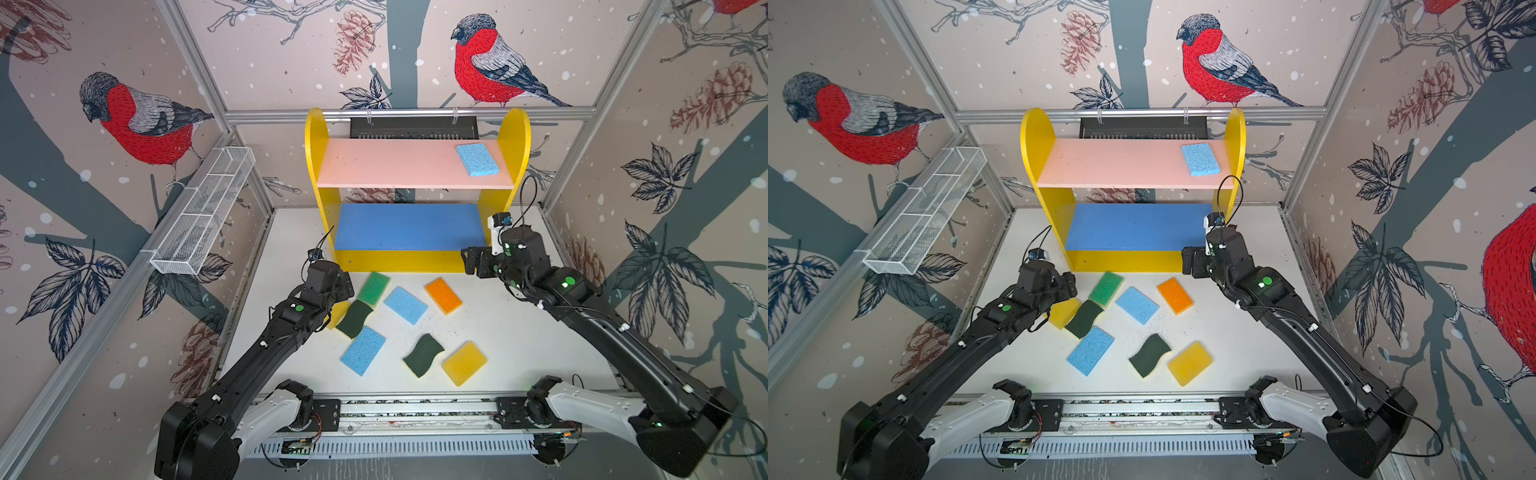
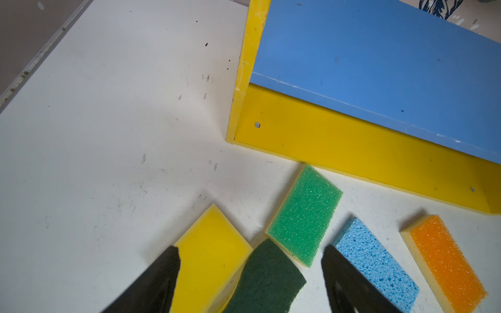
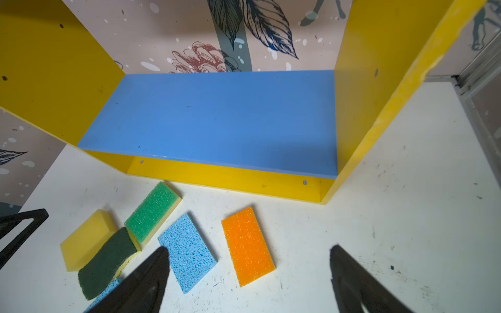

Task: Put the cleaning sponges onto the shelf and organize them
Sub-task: 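Withdraw the right gripper from the shelf while the left gripper moves over the sponges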

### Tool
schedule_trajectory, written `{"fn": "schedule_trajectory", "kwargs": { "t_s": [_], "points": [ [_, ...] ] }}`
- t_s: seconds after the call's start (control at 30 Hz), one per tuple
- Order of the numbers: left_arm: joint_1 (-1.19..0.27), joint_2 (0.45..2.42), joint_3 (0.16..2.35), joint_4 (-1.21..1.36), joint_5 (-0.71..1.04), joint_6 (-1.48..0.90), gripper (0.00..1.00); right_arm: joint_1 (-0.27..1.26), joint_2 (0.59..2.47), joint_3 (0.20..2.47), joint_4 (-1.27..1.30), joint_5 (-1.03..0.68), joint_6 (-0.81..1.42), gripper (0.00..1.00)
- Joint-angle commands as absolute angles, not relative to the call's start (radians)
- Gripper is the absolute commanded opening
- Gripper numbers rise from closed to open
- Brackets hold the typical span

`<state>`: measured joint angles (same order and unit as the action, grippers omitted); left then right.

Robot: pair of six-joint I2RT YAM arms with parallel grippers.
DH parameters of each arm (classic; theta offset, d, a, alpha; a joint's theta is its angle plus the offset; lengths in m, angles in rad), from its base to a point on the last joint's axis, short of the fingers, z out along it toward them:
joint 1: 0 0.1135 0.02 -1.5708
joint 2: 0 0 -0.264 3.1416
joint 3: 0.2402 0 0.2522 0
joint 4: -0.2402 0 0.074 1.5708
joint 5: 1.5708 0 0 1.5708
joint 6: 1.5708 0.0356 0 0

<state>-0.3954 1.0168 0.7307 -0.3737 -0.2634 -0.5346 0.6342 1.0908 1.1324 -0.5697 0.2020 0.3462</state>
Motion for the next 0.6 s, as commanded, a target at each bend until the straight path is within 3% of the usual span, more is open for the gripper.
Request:
{"fn": "schedule_trajectory", "kwargs": {
  "t_s": [0.0,0.57],
  "points": [
    [-0.397,1.019,0.722,-0.411,-0.266,-0.553,0.83,0.634,1.063,1.053,-0.485,0.146,0.405,0.93],
    [-0.396,1.08,0.678,-0.473,-0.248,-0.634,0.81,0.626,1.148,0.877,-0.369,0.027,0.399,0.95]
  ]
}}
